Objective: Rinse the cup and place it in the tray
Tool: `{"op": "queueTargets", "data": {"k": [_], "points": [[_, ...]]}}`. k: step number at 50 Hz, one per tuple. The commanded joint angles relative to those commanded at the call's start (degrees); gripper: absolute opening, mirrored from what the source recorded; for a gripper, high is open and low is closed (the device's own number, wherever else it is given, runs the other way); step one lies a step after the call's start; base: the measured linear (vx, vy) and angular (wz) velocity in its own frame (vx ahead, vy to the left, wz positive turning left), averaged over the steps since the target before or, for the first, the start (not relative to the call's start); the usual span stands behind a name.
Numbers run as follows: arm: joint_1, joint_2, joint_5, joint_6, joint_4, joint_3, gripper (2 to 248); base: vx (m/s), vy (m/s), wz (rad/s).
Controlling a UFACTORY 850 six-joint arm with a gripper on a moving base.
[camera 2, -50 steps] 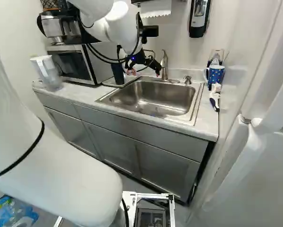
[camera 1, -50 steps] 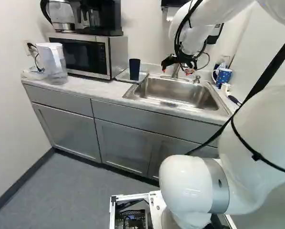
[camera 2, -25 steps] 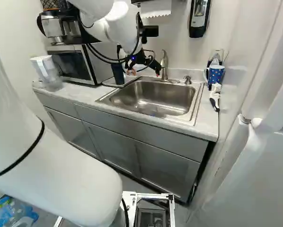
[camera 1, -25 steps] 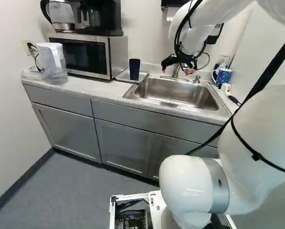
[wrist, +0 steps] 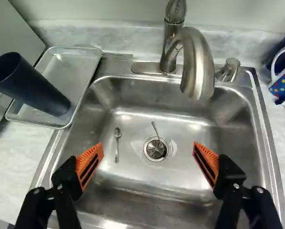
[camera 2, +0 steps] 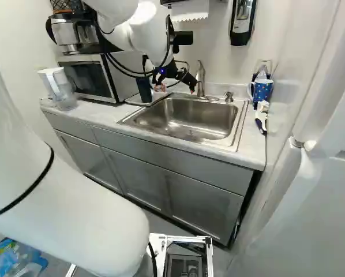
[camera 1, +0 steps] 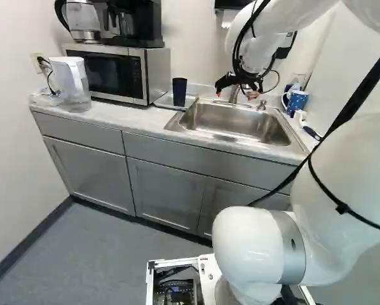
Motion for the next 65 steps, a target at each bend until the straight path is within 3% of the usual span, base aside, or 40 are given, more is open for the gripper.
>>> {"op": "queueTargets", "data": {"k": [65], "points": [[0.0,0.0,0.0,0.0,0.0,0.0,247,-0.085,0.001,-0.001]]}}
